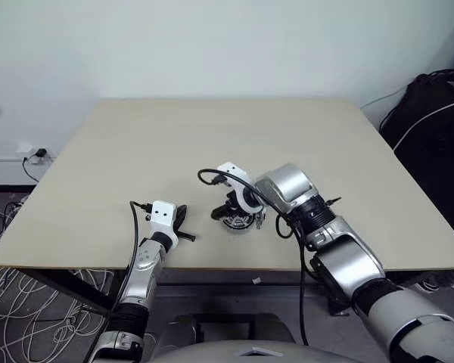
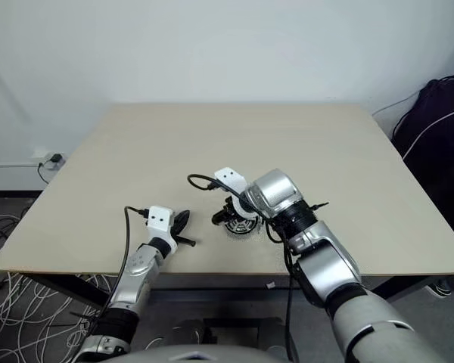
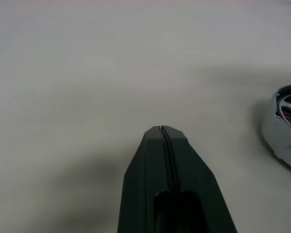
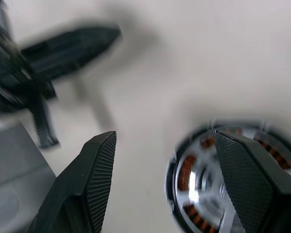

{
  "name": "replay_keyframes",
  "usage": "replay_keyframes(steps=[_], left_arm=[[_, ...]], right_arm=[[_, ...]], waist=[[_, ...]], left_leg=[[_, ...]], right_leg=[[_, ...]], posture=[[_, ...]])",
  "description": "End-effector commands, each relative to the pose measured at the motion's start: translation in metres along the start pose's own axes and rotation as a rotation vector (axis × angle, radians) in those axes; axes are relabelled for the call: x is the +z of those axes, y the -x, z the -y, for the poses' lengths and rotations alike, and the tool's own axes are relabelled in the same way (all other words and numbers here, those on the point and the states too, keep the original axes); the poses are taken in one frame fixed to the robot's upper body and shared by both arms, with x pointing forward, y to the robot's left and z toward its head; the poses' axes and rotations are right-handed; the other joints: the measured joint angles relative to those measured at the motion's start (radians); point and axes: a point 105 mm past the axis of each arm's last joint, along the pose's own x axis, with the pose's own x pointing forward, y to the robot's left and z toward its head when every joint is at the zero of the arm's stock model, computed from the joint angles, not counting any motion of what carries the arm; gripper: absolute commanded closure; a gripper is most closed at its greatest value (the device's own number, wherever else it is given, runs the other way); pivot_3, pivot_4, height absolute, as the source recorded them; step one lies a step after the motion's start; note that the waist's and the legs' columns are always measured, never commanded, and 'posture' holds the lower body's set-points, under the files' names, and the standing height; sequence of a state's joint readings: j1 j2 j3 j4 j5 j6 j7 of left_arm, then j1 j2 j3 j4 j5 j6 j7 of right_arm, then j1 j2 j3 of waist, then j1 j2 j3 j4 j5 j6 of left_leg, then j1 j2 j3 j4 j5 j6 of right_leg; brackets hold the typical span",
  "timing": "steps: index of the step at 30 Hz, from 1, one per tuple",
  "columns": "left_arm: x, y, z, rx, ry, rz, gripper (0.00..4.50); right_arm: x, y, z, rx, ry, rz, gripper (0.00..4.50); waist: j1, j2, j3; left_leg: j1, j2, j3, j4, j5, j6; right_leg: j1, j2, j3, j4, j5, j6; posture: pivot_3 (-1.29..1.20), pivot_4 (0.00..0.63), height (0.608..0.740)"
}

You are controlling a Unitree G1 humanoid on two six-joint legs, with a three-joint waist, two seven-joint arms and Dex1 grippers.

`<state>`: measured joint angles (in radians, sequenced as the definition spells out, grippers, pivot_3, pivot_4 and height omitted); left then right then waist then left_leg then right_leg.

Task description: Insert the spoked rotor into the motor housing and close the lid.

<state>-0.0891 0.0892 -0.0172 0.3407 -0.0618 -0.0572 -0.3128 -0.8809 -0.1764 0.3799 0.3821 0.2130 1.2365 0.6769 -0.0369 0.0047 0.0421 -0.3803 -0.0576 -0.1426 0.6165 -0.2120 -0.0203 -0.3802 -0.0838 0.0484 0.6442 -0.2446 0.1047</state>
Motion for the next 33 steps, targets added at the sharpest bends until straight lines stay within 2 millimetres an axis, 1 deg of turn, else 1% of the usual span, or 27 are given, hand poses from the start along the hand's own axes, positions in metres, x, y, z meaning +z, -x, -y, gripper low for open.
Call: replay_keyframes(steps=[1, 3, 6, 7, 11, 12, 14, 18, 20, 21, 24, 27, 30, 33], left_arm=[[0.014, -0.002, 0.0, -0.009, -0.012, 0.053, 4.5], [0.014, -0.002, 0.001, -0.012, -0.013, 0.052, 4.5], [0.014, -0.002, 0.001, -0.016, -0.014, 0.052, 4.5], [0.014, -0.002, 0.001, -0.017, -0.015, 0.051, 4.5], [0.014, -0.002, 0.001, -0.022, -0.017, 0.051, 4.5], [0.014, -0.002, 0.001, -0.022, -0.017, 0.05, 4.5], [0.014, -0.002, 0.001, -0.024, -0.019, 0.051, 4.5], [0.014, -0.001, 0.001, -0.024, -0.021, 0.051, 4.5], [0.014, -0.001, 0.001, -0.023, -0.02, 0.051, 4.5], [0.014, -0.001, 0.001, -0.023, -0.021, 0.051, 4.5], [0.014, -0.001, 0.001, -0.026, -0.022, 0.05, 4.5], [0.014, -0.002, 0.002, -0.033, -0.025, 0.048, 4.5], [0.014, -0.002, 0.002, -0.038, -0.026, 0.047, 4.5], [0.014, -0.002, 0.002, -0.04, -0.027, 0.047, 4.5]], right_arm=[[0.033, 0.015, -0.006, 0.012, 0.085, 0.157, 1.07], [0.043, 0.019, -0.002, -0.021, 0.137, 0.227, 1.07], [0.049, 0.025, 0.012, -0.111, 0.212, 0.287, 1.07], [0.05, 0.026, 0.017, -0.137, 0.23, 0.297, 1.07], [0.053, 0.037, 0.046, -0.297, 0.291, 0.335, 1.07], [0.053, 0.039, 0.05, -0.32, 0.303, 0.34, 1.07], [0.048, 0.047, 0.065, -0.392, 0.326, 0.33, 1.07], [0.029, 0.064, 0.088, -0.56, 0.438, 0.291, 1.07], [0.014, 0.074, 0.1, -0.674, 0.557, 0.25, 1.07], [0.007, 0.077, 0.103, -0.704, 0.589, 0.228, 1.07], [-0.023, 0.085, 0.112, -0.72, 0.589, 0.153, 1.07], [-0.051, 0.091, 0.118, -0.701, 0.573, 0.084, 1.07], [-0.071, 0.093, 0.113, -0.648, 0.542, 0.055, 1.65], [-0.082, 0.095, 0.106, -0.606, 0.516, 0.062, 2.64]], waist=[[0.0, 0.0, 0.0], [0.0, 0.0, 0.0], [0.0, 0.0, 0.0], [0.001, 0.0, 0.0], [0.001, 0.0, 0.0], [0.001, 0.0, 0.0], [0.001, 0.0, 0.0], [0.007, 0.0, 0.0], [0.01, 0.0, 0.0], [0.012, 0.0, 0.0], [0.015, 0.0, 0.0], [0.013, 0.0, 0.0], [0.014, -0.001, 0.001], [0.016, -0.002, 0.001]], left_leg=[[0.0, 0.0, 0.0, 0.0, 0.0, 0.0], [-0.001, 0.0, 0.0, -0.001, 0.0, 0.0], [-0.001, 0.0, 0.0, -0.001, 0.0, 0.0], [-0.001, 0.0, 0.0, -0.001, 0.0, 0.0], [-0.001, 0.0, 0.0, -0.001, 0.0, 0.0], [-0.001, 0.0, 0.0, -0.001, 0.0, 0.0], [-0.001, 0.0, 0.0, -0.001, 0.0, 0.0], [-0.001, 0.0, 0.0, -0.001, 0.0, 0.0], [-0.001, 0.0, 0.001, -0.002, 0.0, 0.0], [-0.001, 0.0, 0.001, -0.002, 0.0, 0.0], [-0.002, 0.0, 0.001, -0.002, 0.0, 0.0], [-0.002, 0.0, 0.002, -0.001, 0.0, 0.0], [-0.002, 0.0, 0.003, 0.0, 0.0, 0.0], [-0.002, 0.0, 0.003, 0.001, 0.0, 0.0]], right_leg=[[0.0, 0.0, 0.0, 0.0, 0.0, 0.0], [-0.001, 0.0, 0.0, 0.0, 0.0, 0.0], [-0.001, 0.0, 0.0, 0.0, 0.0, 0.0], [-0.001, 0.0, 0.0, -0.001, 0.0, 0.0], [-0.001, 0.0, 0.0, 0.0, 0.0, 0.0], [-0.001, 0.0, 0.0, 0.0, 0.0, 0.0], [-0.001, 0.0, 0.0, 0.0, 0.0, -0.001], [0.0, 0.0, 0.0, -0.001, -0.001, -0.001], [-0.001, 0.0, 0.001, -0.001, -0.001, -0.001], [-0.001, 0.0, 0.001, -0.001, -0.001, -0.001], [0.003, 0.0, 0.001, -0.001, -0.001, -0.001], [0.003, 0.0, 0.002, -0.001, -0.001, -0.001], [0.004, 0.0, 0.002, -0.001, -0.001, -0.001], [0.004, 0.0, 0.002, -0.001, -0.001, -0.001]], posture=[[0.0, 0.0, 0.74], [0.0, 0.0, 0.74], [0.0, 0.0, 0.74], [0.0, 0.0, 0.74], [0.0, 0.0, 0.74], [0.0, 0.0, 0.74], [0.0, 0.0, 0.74], [0.0, 0.0, 0.74], [0.0, 0.0, 0.74], [0.0, 0.0, 0.74], [0.0, 0.0, 0.74], [0.0, 0.0, 0.74], [0.0, 0.0, 0.74], [0.0, 0.0, 0.74]])
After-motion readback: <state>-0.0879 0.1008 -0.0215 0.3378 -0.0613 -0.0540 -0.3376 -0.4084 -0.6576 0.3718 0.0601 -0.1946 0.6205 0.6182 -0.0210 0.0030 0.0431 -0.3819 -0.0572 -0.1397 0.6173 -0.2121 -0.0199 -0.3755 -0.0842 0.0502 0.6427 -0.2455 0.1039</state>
